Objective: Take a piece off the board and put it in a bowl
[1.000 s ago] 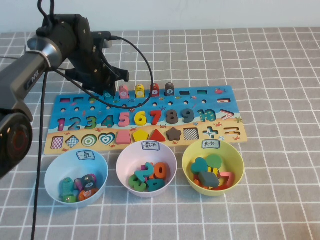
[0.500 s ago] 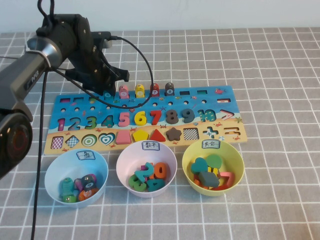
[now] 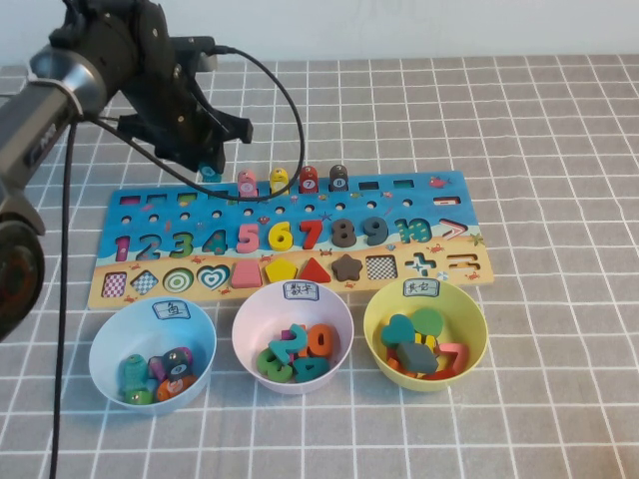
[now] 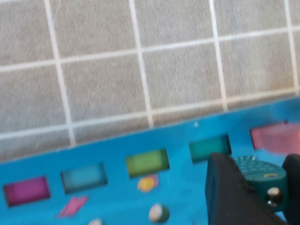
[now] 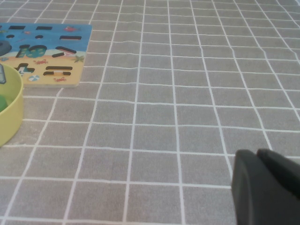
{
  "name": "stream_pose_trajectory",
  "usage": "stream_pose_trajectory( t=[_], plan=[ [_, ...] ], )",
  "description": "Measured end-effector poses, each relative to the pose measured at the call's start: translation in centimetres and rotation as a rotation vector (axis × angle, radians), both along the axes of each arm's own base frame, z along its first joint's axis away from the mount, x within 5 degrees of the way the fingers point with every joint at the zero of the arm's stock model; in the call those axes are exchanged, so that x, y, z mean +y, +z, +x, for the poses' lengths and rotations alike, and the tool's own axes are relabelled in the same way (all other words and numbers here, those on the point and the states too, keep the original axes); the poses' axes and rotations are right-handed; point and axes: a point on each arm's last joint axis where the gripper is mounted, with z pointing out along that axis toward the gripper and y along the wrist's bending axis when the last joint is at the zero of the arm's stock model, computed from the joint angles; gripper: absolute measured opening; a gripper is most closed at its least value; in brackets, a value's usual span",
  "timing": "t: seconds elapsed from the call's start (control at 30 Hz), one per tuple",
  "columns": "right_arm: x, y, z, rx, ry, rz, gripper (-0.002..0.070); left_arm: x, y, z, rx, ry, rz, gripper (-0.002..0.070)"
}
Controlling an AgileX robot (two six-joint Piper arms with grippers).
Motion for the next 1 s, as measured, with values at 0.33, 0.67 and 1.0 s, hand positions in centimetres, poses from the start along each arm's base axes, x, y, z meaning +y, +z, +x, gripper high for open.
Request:
stream_pose_trajectory(
  t=[0.33, 0.67, 1.0],
  plan=[
    [0.0, 0.0, 0.0, 0.000, 0.000, 0.000, -0.0017, 1.5, 7.3, -4.0, -0.027, -0.027, 0.081, 0.0193],
    [0.0, 0.0, 0.0, 0.000, 0.000, 0.000, -0.0017, 1.3, 9.4, -15.5, -0.027, -0.136, 0.167, 0.0193],
    [0.0, 0.0, 0.0, 0.000, 0.000, 0.000, -0.0017, 4.6, 7.2, -25.7, -0.261, -0.115, 0.035, 0.0193]
  ],
)
